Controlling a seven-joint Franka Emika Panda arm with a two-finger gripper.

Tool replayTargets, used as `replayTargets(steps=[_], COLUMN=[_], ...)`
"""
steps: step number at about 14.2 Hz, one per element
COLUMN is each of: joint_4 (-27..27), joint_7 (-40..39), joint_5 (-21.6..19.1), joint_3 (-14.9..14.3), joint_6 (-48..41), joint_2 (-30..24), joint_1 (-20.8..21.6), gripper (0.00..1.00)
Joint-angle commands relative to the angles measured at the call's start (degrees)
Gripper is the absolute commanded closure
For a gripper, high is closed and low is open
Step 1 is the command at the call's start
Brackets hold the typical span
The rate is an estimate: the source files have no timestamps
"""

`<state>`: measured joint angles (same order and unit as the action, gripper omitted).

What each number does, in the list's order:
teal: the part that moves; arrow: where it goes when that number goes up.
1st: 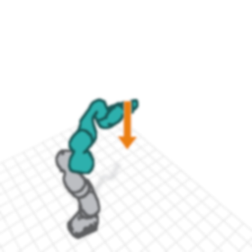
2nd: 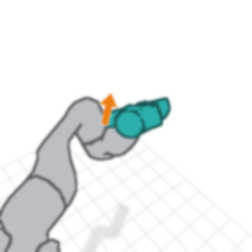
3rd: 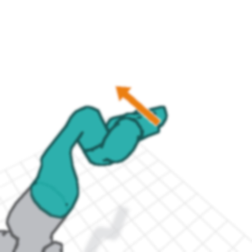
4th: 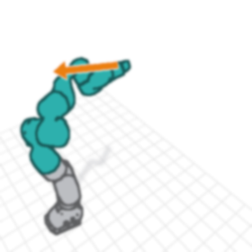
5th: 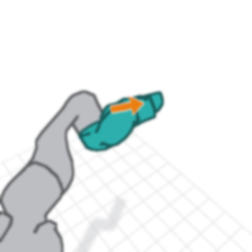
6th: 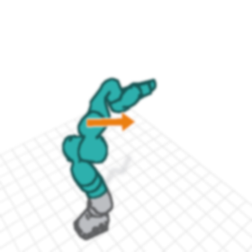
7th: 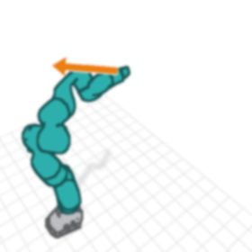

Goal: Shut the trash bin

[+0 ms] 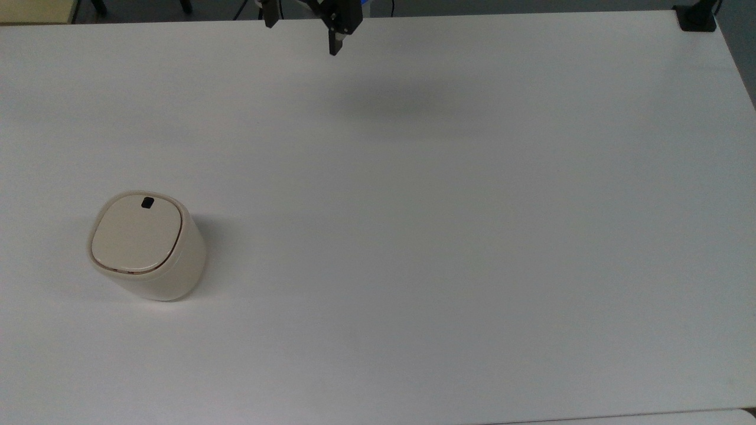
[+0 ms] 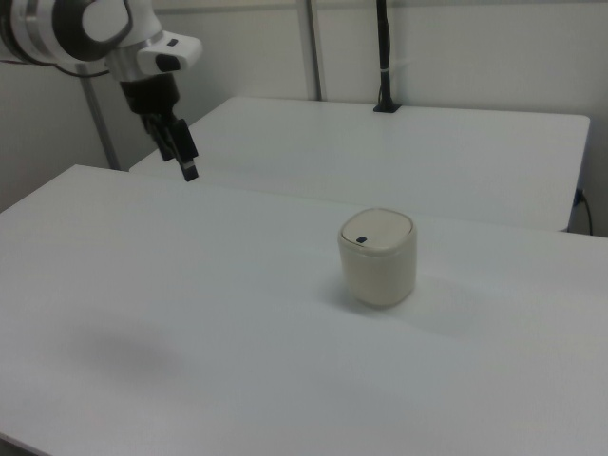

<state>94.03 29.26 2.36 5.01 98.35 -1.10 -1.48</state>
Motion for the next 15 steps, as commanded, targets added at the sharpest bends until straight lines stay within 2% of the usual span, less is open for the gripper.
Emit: replayTargets(steps=[1, 4, 5, 9, 15], joint_4=[2.6, 2.3, 1.5, 0.0, -0.1], joint_7=[-10.2, -20.1, -22.3, -22.3, -23.1], joint_5=[-1.4, -1.2, -1.1, -1.0, -1.0], joint_3=[-0.5, -1.3, -2.5, -6.1, -6.1], joint_6=[-1.0, 0.1, 0.1, 0.1, 0.0], joint_2=[-1.7, -1.3, -0.9, 0.7, 0.7], joint_1=[1.7, 1.3, 1.6, 4.9, 4.8], gripper=[0.0, 0.0, 0.0, 0.0, 0.0])
